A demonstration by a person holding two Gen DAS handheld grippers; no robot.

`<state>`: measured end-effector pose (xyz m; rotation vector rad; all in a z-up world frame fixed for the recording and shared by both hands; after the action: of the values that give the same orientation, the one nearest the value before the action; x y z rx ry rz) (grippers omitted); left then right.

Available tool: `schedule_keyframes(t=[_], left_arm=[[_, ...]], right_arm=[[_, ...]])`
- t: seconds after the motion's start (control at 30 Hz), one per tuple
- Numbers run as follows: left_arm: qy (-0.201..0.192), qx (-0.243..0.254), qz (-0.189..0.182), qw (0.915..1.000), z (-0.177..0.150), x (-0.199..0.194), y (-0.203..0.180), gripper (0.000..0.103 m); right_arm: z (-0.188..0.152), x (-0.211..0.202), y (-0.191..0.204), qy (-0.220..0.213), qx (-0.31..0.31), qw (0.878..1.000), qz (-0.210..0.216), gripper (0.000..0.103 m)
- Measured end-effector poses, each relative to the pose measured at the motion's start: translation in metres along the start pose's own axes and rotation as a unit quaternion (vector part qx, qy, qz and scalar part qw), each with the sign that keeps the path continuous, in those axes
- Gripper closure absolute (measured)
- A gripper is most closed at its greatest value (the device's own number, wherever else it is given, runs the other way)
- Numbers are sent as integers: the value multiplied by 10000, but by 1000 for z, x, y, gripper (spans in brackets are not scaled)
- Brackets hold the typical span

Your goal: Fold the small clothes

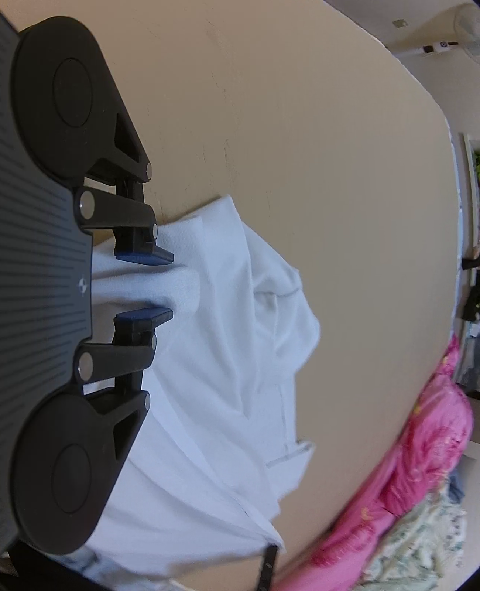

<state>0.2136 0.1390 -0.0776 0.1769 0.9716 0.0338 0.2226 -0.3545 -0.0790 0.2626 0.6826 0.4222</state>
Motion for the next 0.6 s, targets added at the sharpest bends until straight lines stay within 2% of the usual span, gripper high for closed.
schedule_keyframes(t=[0.13,0.17,0.2,0.23,0.27,0.3,0.33,0.37,0.4,0.43,0.47,0.53,0.6], left_arm=[[-3,86,-38,10000,2,3,-4,77],[-35,157,-44,9999,2,2,-6,83],[-112,238,-37,9996,2,0,-7,97],[-249,301,4,9992,3,-5,-7,98],[-571,277,135,9979,8,-15,-4,99],[-944,32,347,9949,14,-26,5,99],[-1365,-539,481,9880,22,-39,22,99],[-1661,-1111,461,9787,28,-49,38,99],[-1757,-1407,488,9731,31,-51,48,99],[-1624,-1438,525,9748,32,-43,51,99],[-1276,-1216,597,9825,33,-26,46,99],[-1031,-750,1014,9867,32,-8,33,99],[-1114,-704,975,9865,35,-4,27,99]], right_arm=[[1,2,-4,61,49,10000,-22,98],[1,3,-5,85,76,9999,-45,98],[1,4,-5,109,110,9999,-67,98],[1,4,-6,121,153,9998,-81,98],[2,3,-7,110,183,9997,-89,98],[4,1,-7,35,193,9998,-85,99],[8,-6,-5,-203,187,9996,-48,99],[15,-16,-1,-577,149,9982,18,99],[22,-26,1,-966,86,9953,26,99],[27,-31,1,-1233,52,9923,-64,99],[31,-29,-4,-1332,111,9908,-219,99],[31,-9,-18,-1038,383,9933,-321,99],[31,13,-24,-775,365,9953,-444,99]])
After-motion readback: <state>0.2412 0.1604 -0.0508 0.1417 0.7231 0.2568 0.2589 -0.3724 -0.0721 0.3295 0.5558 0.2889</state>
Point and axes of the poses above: each gripper's, at about its wrist camera, not at the fingertips, and x roughly the way its jaws point, y to its left, z to its top, the point moved 4 cm from there along x, roughly the way its jaws point, and after that the axes turned 15 degrees about z, right-handed, at the moved point
